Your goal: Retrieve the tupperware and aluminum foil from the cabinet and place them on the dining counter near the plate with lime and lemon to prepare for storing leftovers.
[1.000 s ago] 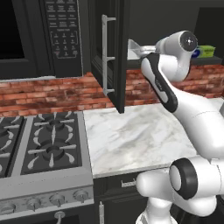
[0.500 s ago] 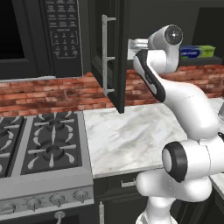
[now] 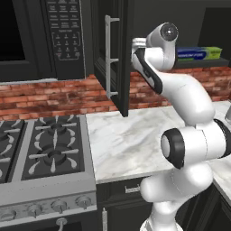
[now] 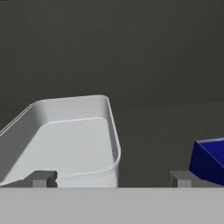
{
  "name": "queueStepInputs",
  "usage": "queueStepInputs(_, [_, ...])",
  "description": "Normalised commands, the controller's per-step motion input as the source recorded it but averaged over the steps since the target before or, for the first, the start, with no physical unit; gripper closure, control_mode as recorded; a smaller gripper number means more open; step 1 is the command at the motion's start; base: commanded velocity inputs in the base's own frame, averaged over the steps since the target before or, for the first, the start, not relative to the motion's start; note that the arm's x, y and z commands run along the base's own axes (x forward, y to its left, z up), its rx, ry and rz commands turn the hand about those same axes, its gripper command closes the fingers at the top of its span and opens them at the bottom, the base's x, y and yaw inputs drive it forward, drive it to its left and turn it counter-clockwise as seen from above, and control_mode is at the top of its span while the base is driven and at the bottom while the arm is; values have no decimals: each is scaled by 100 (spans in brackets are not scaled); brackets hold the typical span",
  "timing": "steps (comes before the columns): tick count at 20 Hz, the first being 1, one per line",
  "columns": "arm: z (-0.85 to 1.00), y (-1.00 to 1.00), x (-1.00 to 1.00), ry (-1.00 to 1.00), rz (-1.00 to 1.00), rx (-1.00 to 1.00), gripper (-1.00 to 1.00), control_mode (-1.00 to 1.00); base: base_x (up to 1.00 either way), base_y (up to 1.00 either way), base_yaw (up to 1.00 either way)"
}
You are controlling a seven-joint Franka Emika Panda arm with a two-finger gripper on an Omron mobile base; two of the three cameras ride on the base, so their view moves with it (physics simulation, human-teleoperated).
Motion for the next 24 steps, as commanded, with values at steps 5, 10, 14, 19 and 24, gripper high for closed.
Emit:
queueStepInputs(5, [-8, 0, 52, 9, 0, 1, -100, -100, 0, 0, 0])
queueStepInputs(10, [-8, 0, 54, 8, 0, 3, -100, -100, 0, 0, 0])
queueStepInputs(14, [-15, 0, 55, 6, 0, 2, -100, -100, 0, 0, 0])
queueStepInputs(19, [-20, -1, 55, 4, 0, 5, -100, -100, 0, 0, 0])
queueStepInputs(24, [-23, -2, 51, 1, 0, 5, -100, -100, 0, 0, 0])
